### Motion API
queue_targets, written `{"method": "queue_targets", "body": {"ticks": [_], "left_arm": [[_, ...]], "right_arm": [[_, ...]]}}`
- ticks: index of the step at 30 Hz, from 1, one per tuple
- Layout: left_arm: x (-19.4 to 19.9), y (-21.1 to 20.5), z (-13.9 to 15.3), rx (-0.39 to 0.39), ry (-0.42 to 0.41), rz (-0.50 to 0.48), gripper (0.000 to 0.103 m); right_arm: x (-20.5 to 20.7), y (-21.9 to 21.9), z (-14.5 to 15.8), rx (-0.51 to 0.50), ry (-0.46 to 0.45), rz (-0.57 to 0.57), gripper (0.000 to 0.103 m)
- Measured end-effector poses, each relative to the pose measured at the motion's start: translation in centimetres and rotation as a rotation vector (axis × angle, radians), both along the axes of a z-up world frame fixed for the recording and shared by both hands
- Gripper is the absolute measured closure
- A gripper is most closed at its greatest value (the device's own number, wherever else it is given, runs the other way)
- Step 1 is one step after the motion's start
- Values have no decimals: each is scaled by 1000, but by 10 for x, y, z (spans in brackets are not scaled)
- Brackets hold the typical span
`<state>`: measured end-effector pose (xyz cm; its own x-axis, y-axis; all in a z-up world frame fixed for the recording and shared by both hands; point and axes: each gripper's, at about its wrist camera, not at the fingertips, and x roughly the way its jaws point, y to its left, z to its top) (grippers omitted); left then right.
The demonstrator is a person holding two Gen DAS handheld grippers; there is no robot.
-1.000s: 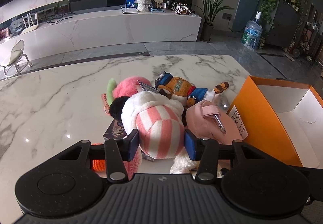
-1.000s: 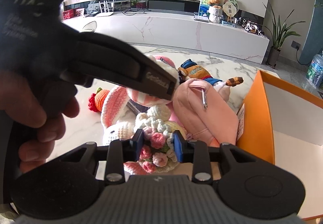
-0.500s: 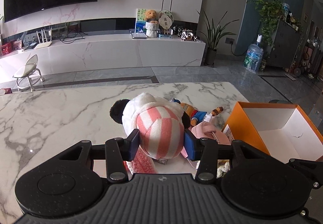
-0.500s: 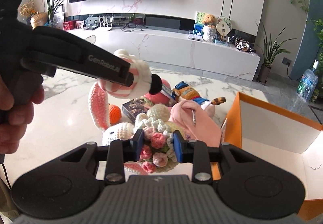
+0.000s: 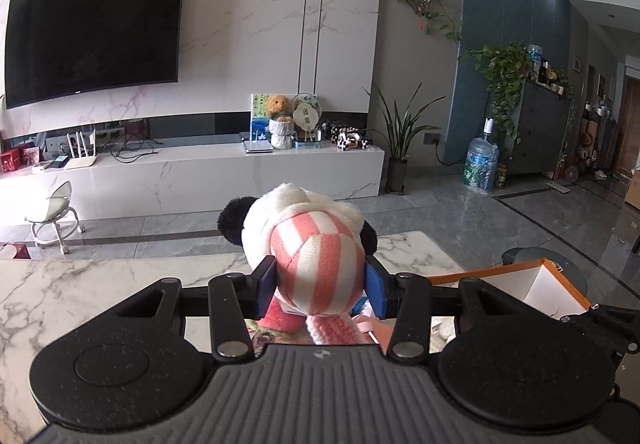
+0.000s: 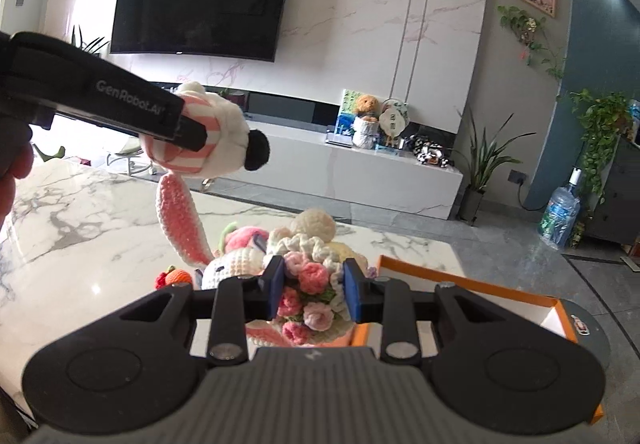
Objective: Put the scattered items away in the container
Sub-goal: 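Lift both held toys and carry them over the orange box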
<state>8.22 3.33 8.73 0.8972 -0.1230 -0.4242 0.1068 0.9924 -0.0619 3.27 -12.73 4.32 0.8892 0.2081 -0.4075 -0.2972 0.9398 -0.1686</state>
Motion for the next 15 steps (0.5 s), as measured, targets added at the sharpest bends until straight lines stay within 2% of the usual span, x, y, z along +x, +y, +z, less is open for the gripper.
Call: {"method": "queue_targets", "body": {"ticks": [8, 15], "left_arm": [[16, -59, -2, 2, -4, -134, 50], [39, -126, -32, 57, 57, -284, 50]], "right_arm": [[12, -71, 6, 27, -23, -198, 69], [37, -126, -7, 58, 25, -316, 69]]}}
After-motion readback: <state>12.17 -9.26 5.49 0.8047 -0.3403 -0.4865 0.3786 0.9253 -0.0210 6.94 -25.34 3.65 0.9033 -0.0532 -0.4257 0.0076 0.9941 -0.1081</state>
